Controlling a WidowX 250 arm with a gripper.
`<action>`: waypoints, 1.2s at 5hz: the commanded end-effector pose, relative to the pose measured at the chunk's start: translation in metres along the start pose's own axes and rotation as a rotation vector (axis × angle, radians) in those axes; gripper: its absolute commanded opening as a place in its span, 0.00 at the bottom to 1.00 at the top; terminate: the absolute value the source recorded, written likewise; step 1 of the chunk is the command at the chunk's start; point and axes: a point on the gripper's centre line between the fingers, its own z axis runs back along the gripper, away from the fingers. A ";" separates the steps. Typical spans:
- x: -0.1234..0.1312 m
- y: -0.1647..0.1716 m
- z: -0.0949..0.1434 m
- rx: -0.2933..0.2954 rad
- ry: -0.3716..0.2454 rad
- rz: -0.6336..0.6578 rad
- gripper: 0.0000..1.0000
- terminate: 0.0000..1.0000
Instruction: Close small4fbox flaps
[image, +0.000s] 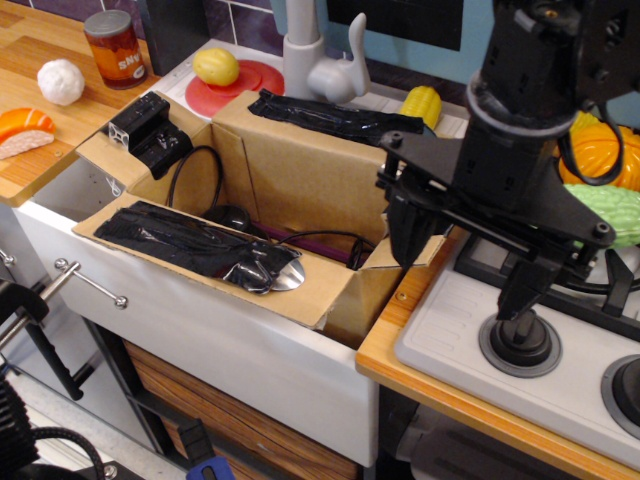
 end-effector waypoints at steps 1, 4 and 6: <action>0.000 0.000 0.000 0.000 0.000 0.000 1.00 0.00; 0.036 -0.020 -0.026 -0.084 -0.081 -0.076 1.00 0.00; 0.052 -0.021 -0.040 -0.106 -0.100 -0.076 1.00 0.00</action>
